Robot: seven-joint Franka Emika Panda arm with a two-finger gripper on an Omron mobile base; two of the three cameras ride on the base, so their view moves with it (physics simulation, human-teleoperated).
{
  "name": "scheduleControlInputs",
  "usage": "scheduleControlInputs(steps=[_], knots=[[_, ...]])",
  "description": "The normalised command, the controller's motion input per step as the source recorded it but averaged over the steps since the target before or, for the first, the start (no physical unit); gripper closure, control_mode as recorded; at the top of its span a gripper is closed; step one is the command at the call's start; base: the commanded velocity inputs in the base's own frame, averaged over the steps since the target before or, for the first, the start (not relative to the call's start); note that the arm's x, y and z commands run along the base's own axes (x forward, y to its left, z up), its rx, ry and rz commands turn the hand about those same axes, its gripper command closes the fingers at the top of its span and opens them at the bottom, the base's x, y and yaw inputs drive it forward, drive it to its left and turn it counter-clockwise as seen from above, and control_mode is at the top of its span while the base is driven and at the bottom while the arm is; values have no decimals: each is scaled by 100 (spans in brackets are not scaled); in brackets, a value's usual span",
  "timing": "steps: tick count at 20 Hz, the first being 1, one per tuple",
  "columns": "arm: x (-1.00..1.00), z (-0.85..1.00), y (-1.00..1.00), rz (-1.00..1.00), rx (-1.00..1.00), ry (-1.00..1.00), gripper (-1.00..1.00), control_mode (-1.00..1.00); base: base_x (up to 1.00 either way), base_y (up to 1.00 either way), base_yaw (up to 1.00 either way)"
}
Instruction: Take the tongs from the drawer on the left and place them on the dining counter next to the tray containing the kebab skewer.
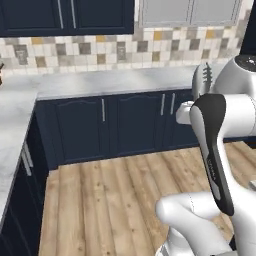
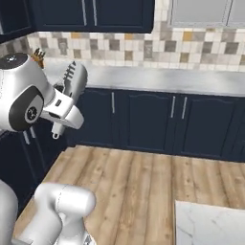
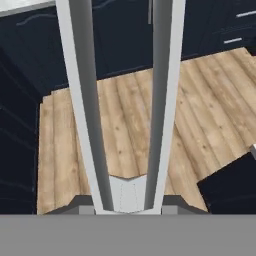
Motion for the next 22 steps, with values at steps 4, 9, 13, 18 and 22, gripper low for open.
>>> scheduleControlInputs(steps=[4,9,13,18,22], knots=[[0,0,0,0,0,0,100,100,92,26,-41],[0,0,0,0,0,0,100,100,80,33,-47],[0,0,0,0,0,0,100,100,49,32,-53],[0,0,0,0,0,0,100,100,18,22,-57],[0,0,0,0,0,0,100,100,6,14,-59]])
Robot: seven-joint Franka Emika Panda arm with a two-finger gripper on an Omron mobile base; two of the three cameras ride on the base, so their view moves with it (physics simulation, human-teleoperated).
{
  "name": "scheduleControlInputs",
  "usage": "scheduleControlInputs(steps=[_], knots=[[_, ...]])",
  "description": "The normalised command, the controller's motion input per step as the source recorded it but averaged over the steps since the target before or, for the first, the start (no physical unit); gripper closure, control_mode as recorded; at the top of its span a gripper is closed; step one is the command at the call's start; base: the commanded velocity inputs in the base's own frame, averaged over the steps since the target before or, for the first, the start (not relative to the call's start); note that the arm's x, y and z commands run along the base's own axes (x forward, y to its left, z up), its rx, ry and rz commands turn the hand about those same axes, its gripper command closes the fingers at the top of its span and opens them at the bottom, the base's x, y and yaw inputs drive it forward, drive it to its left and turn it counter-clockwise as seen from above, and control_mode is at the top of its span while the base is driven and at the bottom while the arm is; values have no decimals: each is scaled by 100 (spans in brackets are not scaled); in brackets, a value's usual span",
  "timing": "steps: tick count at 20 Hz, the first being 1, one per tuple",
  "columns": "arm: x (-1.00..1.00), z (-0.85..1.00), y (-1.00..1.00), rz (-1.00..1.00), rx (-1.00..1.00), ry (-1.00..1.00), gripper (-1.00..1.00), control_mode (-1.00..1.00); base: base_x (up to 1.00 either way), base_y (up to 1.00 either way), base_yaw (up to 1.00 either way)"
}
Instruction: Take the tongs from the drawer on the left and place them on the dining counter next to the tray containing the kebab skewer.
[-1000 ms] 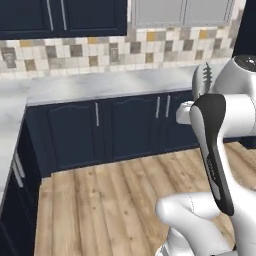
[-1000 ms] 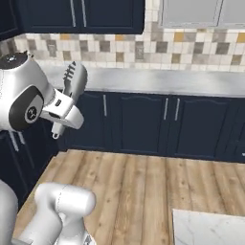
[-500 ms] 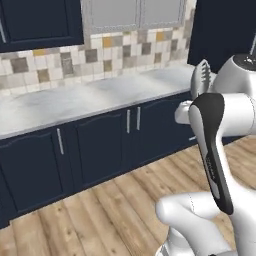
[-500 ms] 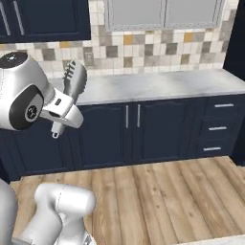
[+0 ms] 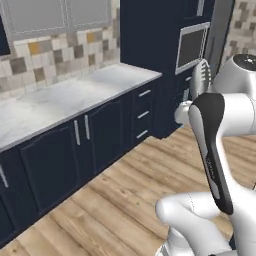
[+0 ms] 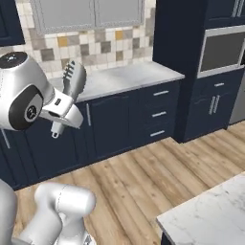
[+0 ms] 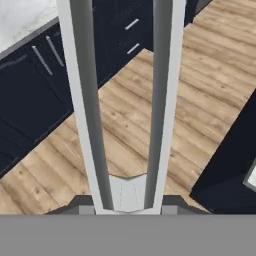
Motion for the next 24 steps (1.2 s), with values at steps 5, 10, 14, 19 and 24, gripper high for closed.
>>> scheduleControlInputs(steps=[5,10,14,19,24], knots=[[0,0,0,0,0,0,100,100,38,28,-51],[0,0,0,0,0,0,100,100,72,55,-35],[0,0,0,0,0,0,100,100,84,44,-34],[0,0,0,0,0,0,100,100,66,16,-43],[0,0,0,0,0,0,100,100,59,0,-47]])
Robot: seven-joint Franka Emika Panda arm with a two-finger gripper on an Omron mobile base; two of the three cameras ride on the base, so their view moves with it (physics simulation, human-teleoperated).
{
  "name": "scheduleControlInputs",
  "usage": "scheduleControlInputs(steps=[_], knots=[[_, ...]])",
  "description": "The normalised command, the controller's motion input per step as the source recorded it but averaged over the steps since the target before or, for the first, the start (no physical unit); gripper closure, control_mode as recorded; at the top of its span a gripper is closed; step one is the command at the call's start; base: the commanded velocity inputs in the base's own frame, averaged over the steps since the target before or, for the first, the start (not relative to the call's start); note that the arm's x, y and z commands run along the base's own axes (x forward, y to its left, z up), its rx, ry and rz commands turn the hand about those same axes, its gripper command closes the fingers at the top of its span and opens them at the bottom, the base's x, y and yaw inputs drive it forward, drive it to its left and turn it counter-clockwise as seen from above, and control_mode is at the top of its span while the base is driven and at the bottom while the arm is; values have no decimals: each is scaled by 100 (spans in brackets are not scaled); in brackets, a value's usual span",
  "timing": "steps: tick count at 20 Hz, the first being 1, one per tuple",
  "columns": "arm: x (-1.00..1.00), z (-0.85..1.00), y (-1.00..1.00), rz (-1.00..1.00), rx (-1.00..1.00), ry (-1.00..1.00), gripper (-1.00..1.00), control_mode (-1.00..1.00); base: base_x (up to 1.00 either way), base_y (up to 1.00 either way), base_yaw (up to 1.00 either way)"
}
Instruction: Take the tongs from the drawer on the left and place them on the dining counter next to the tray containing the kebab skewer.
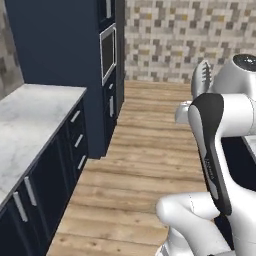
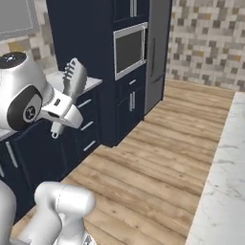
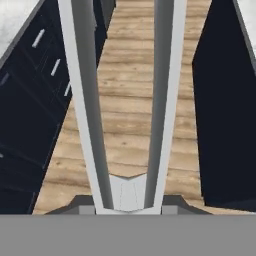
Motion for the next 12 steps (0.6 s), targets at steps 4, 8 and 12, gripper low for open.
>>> scheduleControlInputs(steps=[4,8,12], knots=[[0,0,0,0,0,0,100,100,96,2,-34],[0,0,0,0,0,0,100,100,100,0,-23],[0,0,0,0,0,0,100,100,100,9,-22]])
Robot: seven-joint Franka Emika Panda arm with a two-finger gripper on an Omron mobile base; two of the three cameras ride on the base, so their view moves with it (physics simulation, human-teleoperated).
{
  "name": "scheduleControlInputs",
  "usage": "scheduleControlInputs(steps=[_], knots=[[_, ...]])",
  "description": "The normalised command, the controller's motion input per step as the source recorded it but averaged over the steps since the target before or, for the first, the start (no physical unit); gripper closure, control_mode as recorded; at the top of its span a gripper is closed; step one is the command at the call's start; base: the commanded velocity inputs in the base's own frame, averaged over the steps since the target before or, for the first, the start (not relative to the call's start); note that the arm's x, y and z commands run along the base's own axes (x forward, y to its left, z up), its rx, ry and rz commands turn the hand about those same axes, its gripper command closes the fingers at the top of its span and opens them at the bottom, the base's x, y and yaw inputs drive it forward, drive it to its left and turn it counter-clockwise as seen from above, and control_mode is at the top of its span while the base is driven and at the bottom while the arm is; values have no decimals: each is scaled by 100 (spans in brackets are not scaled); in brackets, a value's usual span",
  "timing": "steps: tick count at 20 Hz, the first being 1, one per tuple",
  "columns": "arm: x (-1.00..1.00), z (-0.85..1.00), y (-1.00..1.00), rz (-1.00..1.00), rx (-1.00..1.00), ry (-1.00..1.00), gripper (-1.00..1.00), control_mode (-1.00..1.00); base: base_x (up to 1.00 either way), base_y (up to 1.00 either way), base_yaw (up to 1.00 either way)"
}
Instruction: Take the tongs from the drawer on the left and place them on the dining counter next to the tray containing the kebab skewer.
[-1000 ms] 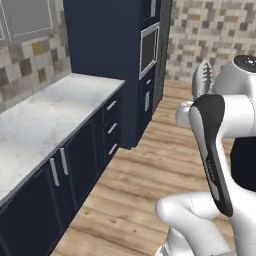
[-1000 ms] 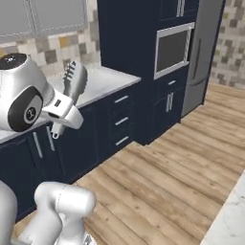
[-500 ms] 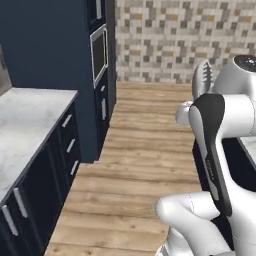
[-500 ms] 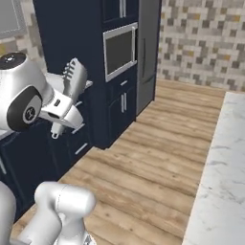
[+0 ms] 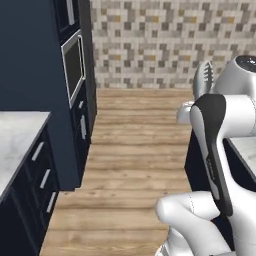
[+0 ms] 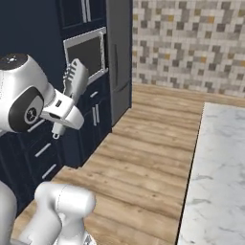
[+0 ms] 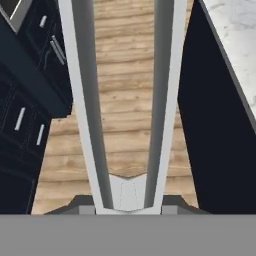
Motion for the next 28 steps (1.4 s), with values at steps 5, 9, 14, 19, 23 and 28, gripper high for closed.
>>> scheduleControlInputs(steps=[5,9,14,19,23,28], knots=[[0,0,0,0,0,0,100,100,100,21,-21],[0,0,0,0,0,0,100,100,100,31,-17],[0,0,0,0,0,0,100,100,100,29,-17],[0,0,0,0,0,0,100,100,100,15,-17],[0,0,0,0,0,0,100,100,100,16,-16],[0,0,0,0,0,0,100,100,100,19,-15]])
